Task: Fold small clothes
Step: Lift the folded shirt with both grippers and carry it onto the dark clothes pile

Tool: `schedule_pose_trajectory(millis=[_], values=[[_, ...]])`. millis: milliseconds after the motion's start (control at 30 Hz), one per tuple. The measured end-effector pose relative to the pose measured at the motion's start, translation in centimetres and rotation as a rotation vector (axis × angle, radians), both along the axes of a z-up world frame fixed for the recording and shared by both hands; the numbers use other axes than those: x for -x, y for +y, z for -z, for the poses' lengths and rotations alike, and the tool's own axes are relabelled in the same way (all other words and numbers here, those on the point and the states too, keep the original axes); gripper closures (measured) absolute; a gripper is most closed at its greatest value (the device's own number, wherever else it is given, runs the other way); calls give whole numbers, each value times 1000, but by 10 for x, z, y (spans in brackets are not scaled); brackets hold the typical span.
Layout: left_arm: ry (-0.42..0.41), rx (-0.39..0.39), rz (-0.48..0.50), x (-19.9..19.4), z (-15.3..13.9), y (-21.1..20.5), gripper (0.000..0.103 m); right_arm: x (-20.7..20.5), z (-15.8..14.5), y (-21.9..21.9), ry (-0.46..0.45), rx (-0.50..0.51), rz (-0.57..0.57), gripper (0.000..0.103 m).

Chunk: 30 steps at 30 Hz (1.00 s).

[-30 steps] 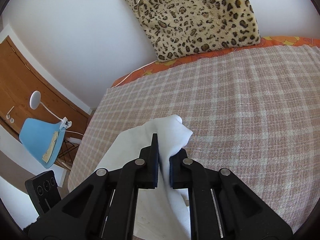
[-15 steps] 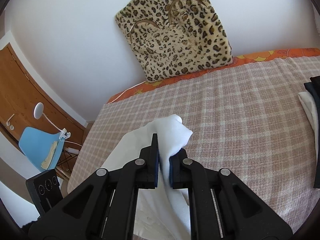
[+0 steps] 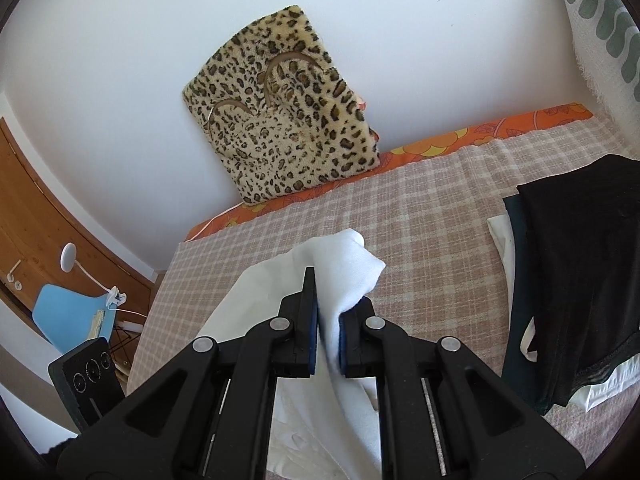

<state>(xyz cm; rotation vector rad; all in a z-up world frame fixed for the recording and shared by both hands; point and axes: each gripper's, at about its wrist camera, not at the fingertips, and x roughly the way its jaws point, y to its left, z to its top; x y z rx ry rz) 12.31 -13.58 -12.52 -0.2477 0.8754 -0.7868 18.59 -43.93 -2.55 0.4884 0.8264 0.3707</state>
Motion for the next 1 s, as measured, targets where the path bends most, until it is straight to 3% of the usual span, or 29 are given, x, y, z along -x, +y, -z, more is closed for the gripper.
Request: schedule_pose_trajectory(millis=[633, 833, 1000], values=[[-126, 13, 192, -26, -40, -159, 91, -1, -46, -167, -76, 137, 186, 95], [-138, 13, 226, -34, -34, -207, 91, -13, -44, -214, -80, 174, 222, 95], [-150, -14, 243, -40, -20, -238, 91, -32, -23, -239, -48, 198, 227, 95]])
